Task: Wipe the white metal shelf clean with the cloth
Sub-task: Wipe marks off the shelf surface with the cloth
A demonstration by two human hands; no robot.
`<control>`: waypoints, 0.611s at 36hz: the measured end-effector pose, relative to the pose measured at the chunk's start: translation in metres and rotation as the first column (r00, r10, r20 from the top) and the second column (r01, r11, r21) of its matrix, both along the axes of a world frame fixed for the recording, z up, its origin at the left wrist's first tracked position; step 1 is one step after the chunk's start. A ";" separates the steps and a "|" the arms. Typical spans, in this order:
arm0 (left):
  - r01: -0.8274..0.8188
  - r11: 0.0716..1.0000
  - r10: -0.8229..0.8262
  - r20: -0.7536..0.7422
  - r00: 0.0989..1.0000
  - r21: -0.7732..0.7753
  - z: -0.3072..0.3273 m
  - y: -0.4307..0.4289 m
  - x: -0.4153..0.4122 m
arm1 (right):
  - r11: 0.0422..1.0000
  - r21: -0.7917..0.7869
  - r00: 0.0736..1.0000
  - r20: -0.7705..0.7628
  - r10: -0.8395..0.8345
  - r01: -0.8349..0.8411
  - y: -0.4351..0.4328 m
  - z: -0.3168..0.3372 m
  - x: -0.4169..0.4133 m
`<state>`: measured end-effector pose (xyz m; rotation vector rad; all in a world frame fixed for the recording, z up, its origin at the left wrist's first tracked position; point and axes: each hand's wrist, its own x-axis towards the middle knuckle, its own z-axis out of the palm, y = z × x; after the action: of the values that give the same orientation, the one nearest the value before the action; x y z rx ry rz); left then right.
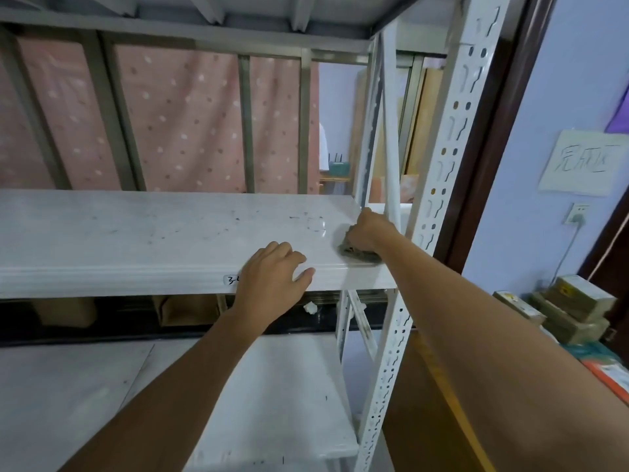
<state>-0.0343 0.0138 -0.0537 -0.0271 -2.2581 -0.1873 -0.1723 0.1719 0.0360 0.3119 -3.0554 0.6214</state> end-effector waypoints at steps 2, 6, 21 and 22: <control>0.034 0.999 -0.035 -0.053 0.998 -0.012 -0.002 -0.006 -0.001 | 0.988 -0.149 0.999 0.044 -0.032 0.038 -0.001 -0.001 -0.008; 0.050 0.995 -0.065 -0.188 0.980 -0.086 -0.010 -0.021 -0.001 | 0.979 -0.187 0.996 0.031 -0.081 0.085 -0.008 -0.015 -0.015; 0.112 0.990 -0.132 -0.303 0.944 -0.080 -0.015 -0.037 -0.008 | 0.964 0.258 0.997 0.033 0.063 -0.069 -0.028 0.005 -0.025; 0.120 0.989 -0.140 -0.309 0.941 -0.083 -0.016 -0.037 -0.009 | 0.980 0.193 0.999 0.003 0.054 -0.053 -0.031 0.000 -0.028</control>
<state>-0.0433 -0.0235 -0.0694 -0.2261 -1.9431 -0.1688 -0.2002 0.1411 0.0364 0.3981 -3.1191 0.3246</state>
